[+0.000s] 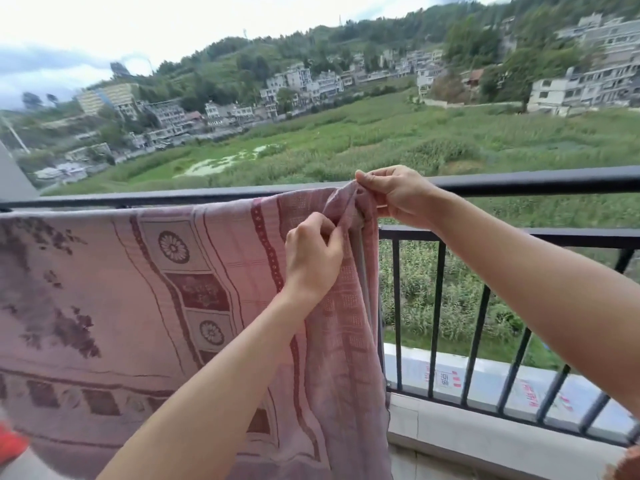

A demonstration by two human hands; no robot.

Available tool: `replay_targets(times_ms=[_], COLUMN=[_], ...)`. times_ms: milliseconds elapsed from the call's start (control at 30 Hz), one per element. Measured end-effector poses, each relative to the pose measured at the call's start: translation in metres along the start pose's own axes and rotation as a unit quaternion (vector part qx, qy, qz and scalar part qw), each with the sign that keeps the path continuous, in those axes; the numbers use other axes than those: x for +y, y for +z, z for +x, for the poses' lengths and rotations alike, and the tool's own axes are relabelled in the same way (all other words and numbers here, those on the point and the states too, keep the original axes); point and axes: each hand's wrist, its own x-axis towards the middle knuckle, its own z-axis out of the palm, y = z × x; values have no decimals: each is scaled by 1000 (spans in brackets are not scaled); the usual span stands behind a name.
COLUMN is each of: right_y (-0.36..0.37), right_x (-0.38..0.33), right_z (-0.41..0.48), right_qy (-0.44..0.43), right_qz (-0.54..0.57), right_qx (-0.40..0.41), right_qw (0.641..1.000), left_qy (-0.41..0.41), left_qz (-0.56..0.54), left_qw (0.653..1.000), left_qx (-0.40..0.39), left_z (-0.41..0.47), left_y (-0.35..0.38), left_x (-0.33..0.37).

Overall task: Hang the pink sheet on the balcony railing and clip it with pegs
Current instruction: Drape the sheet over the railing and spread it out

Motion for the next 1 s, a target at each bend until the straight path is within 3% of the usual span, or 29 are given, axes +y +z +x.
replay_targets(times_ms=[67,133,167,233,300,367,467,500,567,667,733,900,1000], right_y=[-5,-3,3,18,34,42,43,45,51,66,81,111,122], right_x=[4,10,14,22,25,20,3,-4,-16,-29,-33,-33,-23], right_z=[2,2,1,-1,-4,-4,4,7,14,31,42,36,32], right_qy=[7,10,0,-53,-96,-108,-96,-81,-41,19,9,-74,-183], right_qz=[-6,-60,-102,-184,-196,-187,-235,-243,-216,-108,-78,-237,-412], right_qx=[-4,-38,-56,-60,-44,-28,7,9,-2,-13,-1,-33,24], right_qw=[1000,997,993,980,975,976,967,967,976,994,997,968,892], left_qy=[-91,-160,-179,-167,-74,53,227,277,342,368,344,174,130], left_qz=[-121,-250,-282,-256,-160,-25,260,316,333,265,208,40,0], left_qw=[988,955,943,952,981,988,925,897,875,891,916,984,992], left_qx=[-10,-5,-3,-27,-82,-143,-159,-136,-79,-23,5,-9,-7], left_z=[13,30,40,54,57,53,49,51,59,74,84,78,67], left_y=[-19,-42,-55,-80,-101,-114,-113,-115,-122,-145,-160,-183,-193], left_x=[-11,-19,-23,-26,-24,-19,-22,-28,-39,-49,-53,-49,-45])
